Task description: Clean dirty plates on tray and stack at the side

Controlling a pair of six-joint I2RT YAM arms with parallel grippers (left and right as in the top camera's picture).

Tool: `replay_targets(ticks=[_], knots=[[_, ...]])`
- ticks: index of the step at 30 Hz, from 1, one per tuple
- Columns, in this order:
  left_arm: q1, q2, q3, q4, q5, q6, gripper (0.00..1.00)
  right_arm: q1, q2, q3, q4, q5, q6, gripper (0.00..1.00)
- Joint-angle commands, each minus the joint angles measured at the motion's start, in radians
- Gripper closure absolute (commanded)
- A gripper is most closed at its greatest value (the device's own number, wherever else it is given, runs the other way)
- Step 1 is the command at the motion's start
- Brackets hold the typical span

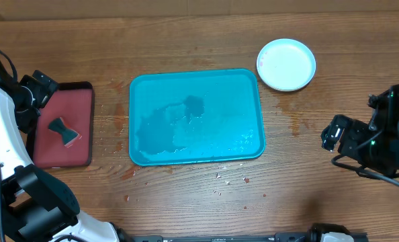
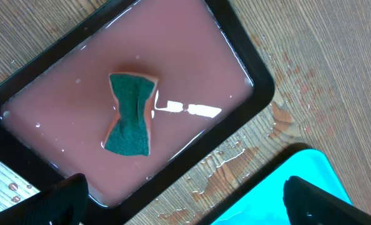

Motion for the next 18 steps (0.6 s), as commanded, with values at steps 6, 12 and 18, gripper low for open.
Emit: replay_targets(ticks=[6, 12, 18], knots=[[0.004, -0.002, 0.007, 0.004, 0.003, 0.003, 0.00, 0.003, 0.023, -0.006, 0.061, -0.002, -0.006, 0.00], [0.004, -0.002, 0.007, 0.003, 0.003, 0.003, 0.00, 0.003, -0.108, -0.006, 0.164, 0.010, -0.011, 0.00], [0.004, -0.002, 0.007, 0.004, 0.003, 0.003, 0.00, 0.003, -0.286, -0.061, 0.296, 0.008, -0.024, 0.00]])
